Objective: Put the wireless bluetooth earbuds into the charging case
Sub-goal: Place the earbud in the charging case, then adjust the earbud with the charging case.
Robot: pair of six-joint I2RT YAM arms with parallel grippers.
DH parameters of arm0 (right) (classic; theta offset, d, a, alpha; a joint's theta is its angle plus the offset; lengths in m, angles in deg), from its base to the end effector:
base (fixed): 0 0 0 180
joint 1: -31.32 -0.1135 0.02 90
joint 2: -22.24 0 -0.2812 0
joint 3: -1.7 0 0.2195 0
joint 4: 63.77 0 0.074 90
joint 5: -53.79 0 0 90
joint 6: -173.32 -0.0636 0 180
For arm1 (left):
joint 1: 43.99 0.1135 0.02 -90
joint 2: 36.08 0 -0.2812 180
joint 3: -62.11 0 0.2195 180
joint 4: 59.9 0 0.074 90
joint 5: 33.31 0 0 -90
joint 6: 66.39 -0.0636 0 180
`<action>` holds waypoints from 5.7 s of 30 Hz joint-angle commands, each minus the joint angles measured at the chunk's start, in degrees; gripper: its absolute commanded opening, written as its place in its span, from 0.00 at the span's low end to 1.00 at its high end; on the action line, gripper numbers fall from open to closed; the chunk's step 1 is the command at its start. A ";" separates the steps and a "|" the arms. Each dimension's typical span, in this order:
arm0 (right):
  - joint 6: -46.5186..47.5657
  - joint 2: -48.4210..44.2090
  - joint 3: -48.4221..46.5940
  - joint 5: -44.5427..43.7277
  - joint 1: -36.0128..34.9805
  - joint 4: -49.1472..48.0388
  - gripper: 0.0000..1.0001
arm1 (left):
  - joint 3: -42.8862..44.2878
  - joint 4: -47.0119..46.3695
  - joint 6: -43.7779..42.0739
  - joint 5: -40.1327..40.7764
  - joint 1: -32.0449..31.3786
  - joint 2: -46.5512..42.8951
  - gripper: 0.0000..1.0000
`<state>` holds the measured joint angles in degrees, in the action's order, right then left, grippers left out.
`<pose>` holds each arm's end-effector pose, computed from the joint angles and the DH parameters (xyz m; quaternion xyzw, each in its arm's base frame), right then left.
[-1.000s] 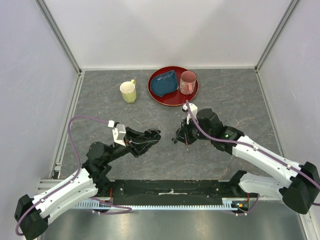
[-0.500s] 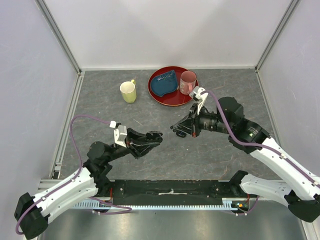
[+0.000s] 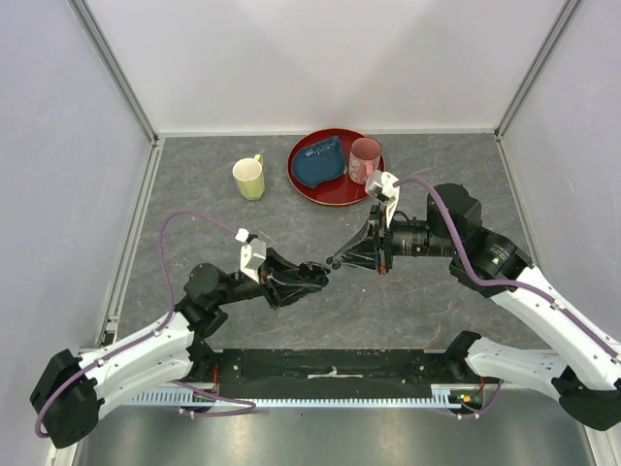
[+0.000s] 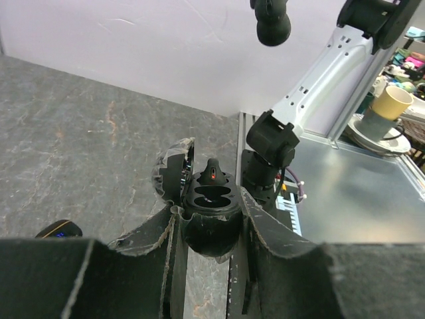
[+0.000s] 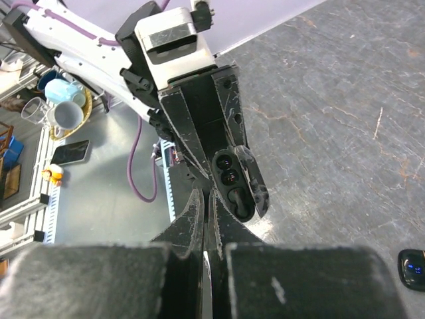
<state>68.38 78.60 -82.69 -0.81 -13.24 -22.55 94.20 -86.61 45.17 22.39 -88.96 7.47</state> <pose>0.1028 0.1529 0.4220 -0.3734 0.6735 0.5005 0.3956 0.0832 -0.1338 0.2969 0.3471 0.5204 -0.5662 0.5367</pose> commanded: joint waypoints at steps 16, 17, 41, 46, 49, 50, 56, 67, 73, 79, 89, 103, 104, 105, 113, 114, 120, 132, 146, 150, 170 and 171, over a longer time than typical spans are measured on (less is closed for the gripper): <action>3.25 4.28 -1.25 0.73 -5.28 -1.55 0.00 | 5.39 -8.67 5.16 -9.90 -0.29 5.05 0.02; 3.25 4.37 -1.25 0.46 -5.80 -1.46 0.00 | 5.48 -8.76 5.33 -10.08 -0.29 5.23 0.02; 6.50 7.54 -0.11 -3.67 -9.67 -1.46 0.00 | 6.97 -11.57 8.76 -15.09 -0.29 8.04 0.02; 6.94 7.89 0.24 -3.49 -10.29 -0.58 0.00 | 6.36 -12.72 8.94 -13.86 -0.21 7.87 0.02; 7.12 7.72 0.51 -3.49 -10.55 0.12 0.00 | 6.27 -12.72 8.41 -13.07 -0.29 7.43 0.02; 7.29 7.71 0.59 -3.49 -10.55 0.73 0.00 | 6.18 -12.72 8.23 -12.89 -0.29 7.34 0.02; 7.91 8.06 0.51 -4.55 -11.43 3.02 0.00 | 6.10 -12.72 7.62 -11.23 -0.21 7.16 0.02; 8.52 8.07 -0.28 -5.95 -12.40 4.96 0.09 | 4.69 -12.02 6.48 -7.36 -0.29 4.88 0.02; 8.17 7.10 -1.60 -8.15 -12.40 4.17 0.26 | 4.78 -10.08 5.68 -7.35 -0.29 4.53 0.02; 6.94 6.05 -1.78 -8.85 -12.40 2.06 0.42 | 4.51 -9.56 5.60 -7.79 -0.29 4.53 0.02; 5.62 3.76 -0.38 -8.86 -12.48 -2.86 0.56 | 4.07 -8.32 4.81 -7.62 -0.21 4.09 0.02; 4.92 0.86 2.35 -12.37 -12.40 -9.10 0.63 | 4.07 -3.93 2.61 -6.30 -0.29 0.84 0.02; 4.66 0.68 2.44 -12.98 -12.40 -9.28 0.63 | 3.99 -3.84 2.52 -6.13 -0.29 0.66 0.02; 4.40 0.33 2.53 -14.20 -12.40 -9.37 0.63 | 3.73 -3.84 2.43 -5.60 -0.29 0.57 0.02; 0.36 -1.42 4.02 -22.73 -12.40 -10.16 0.34 | 3.37 -3.75 1.82 -4.02 -0.21 -0.66 0.02; 0.09 -2.04 4.72 -23.70 -12.48 -10.25 0.28 | 3.37 -3.84 1.64 -3.75 -0.29 -0.66 0.02; -4.56 -3.80 6.57 -37.83 -12.40 -10.60 0.15 | 3.20 -4.02 1.55 -2.79 -0.29 -1.10 0.02; -10.81 2.96 4.11 -31.09 -12.40 -11.12 0.13 | 3.11 -4.01 0.94 -1.55 -0.21 -1.63 0.02; -10.46 0.05 4.64 -11.71 -12.48 -16.93 0.17 | 2.23 -0.85 -0.55 3.01 -0.29 -3.47 0.02; -10.90 2.44 5.16 -8.68 -12.48 -16.23 0.13 | 2.32 -1.20 -0.38 3.02 -0.29 -3.38 0.02; -9.67 6.39 7.45 -10.88 -12.66 -14.73 0.13 | 1.79 -0.94 -0.20 3.19 -0.29 -4.53 0.02; -9.32 6.48 7.45 -10.79 -12.84 -14.47 0.13 | 1.79 -1.03 -0.12 3.28 -0.29 -4.53 0.02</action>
<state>58.04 84.64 -75.67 -12.07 -25.59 -36.67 95.80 -85.89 47.00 25.03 -89.22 3.41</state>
